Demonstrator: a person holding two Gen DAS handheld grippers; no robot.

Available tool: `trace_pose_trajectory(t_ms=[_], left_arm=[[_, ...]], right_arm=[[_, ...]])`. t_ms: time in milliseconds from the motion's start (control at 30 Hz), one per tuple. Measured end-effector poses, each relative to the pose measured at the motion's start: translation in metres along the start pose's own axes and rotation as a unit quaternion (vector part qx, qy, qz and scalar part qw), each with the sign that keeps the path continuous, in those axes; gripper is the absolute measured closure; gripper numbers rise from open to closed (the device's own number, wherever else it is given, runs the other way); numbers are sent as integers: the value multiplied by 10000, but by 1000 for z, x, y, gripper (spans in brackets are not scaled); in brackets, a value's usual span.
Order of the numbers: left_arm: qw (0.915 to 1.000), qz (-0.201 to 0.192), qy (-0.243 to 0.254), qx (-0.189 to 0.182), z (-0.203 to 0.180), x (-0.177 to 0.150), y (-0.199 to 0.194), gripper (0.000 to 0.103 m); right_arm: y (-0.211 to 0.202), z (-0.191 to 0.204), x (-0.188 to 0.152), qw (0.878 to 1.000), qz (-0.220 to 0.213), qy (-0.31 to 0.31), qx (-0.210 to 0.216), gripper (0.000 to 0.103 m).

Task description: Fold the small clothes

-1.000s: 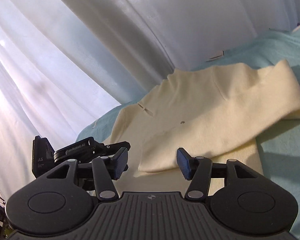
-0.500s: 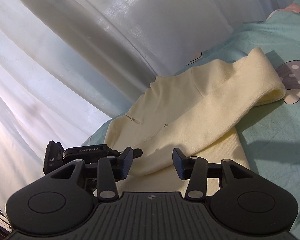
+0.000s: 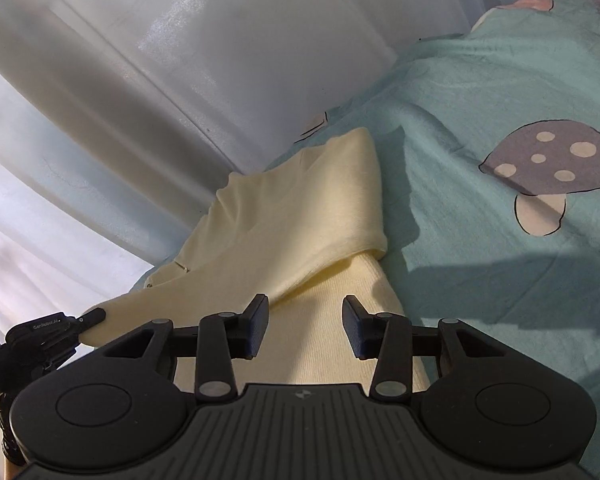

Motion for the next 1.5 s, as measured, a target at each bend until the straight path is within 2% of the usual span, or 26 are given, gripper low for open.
trace_pose_trajectory(t_ms=[33, 100, 200, 300, 433, 500, 633, 700, 800, 867, 1000, 1100, 1200, 1300, 1400, 1433, 1500], left_arm=[[9998, 58, -149, -98, 5, 1, 1, 97], [9997, 109, -179, -137, 8, 0, 4, 97], [9998, 162, 28, -128, 3, -4, 9, 97], [9991, 257, -124, -327, 2, -5, 12, 97], [9947, 440, -674, -644, 10, -6, 19, 97], [9937, 470, -768, -671, 13, -6, 22, 97], [9941, 478, -725, -653, 16, -7, 24, 97], [9947, 485, -628, -654, 15, -7, 23, 97], [9959, 526, -411, -605, 12, -12, 27, 97], [9958, 626, -305, -594, 9, -19, 35, 97], [9970, 742, 66, -191, 7, -35, 56, 97], [9966, 624, 524, 72, 3, -43, 61, 97], [9959, 348, 823, 166, -2, -43, 56, 97], [9932, 120, 1132, 257, -7, -42, 54, 96], [9891, 169, 1352, 565, -5, -46, 59, 92], [9884, 146, 1338, 700, -1, -44, 57, 91], [9883, -167, 1198, 931, 8, -38, 42, 90]], right_arm=[[5, 0, 2, 10000, 3, 69, 34, 64], [17, 0, 8, 9996, 4, 266, 73, 73], [36, -5, 13, 9982, 142, 506, -270, 85], [46, -8, 17, 9972, 129, 686, -264, 88], [53, -11, 26, 9966, 66, 794, -221, 88], [56, -14, 28, 9963, 82, 822, -238, 88], [56, -18, 30, 9955, 43, 928, -184, 88], [54, -17, 33, 9966, -22, 783, -266, 96], [37, -12, 44, 9960, -491, 194, -716, 97], [33, -18, 51, 9941, -630, 148, -873, 97], [35, -32, 52, 9938, -559, 372, -890, 97], [38, -27, 47, 9920, -590, -89, -1110, 97], [41, -19, 42, 9869, -633, -590, -1365, 97], [45, -7, 38, 9755, -653, -1200, -1723, 97], [48, 1, 34, 9640, -600, -1637, -2007, 99], [46, 3, 33, 9639, -486, -1647, -2036, 99], [32, 8, 35, 9732, -274, -1356, -1837, 96]])
Point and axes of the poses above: each gripper's, at about its wrist camera, not at the fingertips, and y roughly the way its jaws point, z to its left, x to its top, the point moved 5 cm from there along y, roughly the way its jaws point, and after that the axes turned 3 degrees about -y, right-handed, at the moved point
